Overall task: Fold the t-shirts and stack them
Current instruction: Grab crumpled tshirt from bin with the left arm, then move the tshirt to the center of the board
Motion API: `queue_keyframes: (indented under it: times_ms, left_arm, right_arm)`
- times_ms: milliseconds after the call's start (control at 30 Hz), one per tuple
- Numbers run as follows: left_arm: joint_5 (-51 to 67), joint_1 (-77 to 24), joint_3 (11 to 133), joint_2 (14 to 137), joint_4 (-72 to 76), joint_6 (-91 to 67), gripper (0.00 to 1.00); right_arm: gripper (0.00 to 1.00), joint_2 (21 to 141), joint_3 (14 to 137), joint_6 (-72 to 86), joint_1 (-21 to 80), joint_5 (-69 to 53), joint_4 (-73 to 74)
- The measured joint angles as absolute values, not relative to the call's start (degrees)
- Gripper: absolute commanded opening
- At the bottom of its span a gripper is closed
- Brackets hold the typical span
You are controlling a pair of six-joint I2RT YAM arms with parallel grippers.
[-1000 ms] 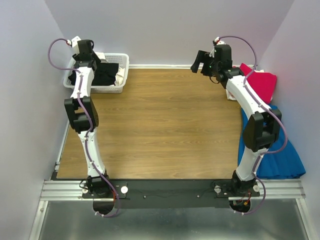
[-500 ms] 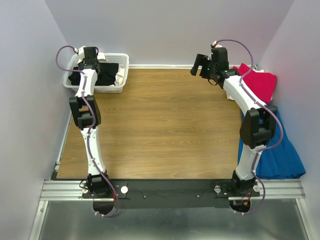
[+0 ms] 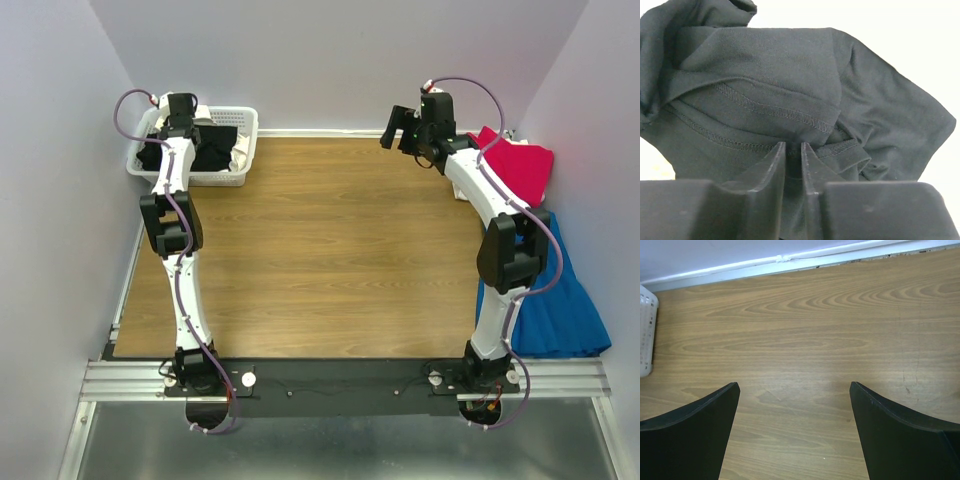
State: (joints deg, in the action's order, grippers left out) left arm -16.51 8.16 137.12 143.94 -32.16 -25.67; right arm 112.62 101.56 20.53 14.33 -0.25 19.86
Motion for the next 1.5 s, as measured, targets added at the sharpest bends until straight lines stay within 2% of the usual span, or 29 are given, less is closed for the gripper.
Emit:
queue_keyframes:
  times_ms: [100,133,700,1167,1500]
  left_arm:
    - [-16.51,8.19,137.25,144.35,-32.32,-25.28,0.02]
    - [-16.51,8.19,137.25,144.42,-32.34,-24.91,0.00]
    - [-14.31,7.90,132.25,141.18,-29.34,-23.70,0.00]
    - [-14.35,3.92,129.51,126.23,-28.69,-22.17,0.00]
    - [-14.28,-3.20,128.51,119.50,-26.61,-17.04,0.00]
  right_arm:
    - [1.00,112.81,101.93,20.51,14.33,0.01,19.86]
    - [1.00,112.81,101.95,20.51,14.33,0.14,19.86]
    - [1.00,112.84,101.82,20.71,14.33,0.84,19.84]
    - [1.00,113.71,101.60,20.99,14.35,0.97,19.90]
    - [1.00,113.47,101.49,20.97,14.35,1.30,19.88]
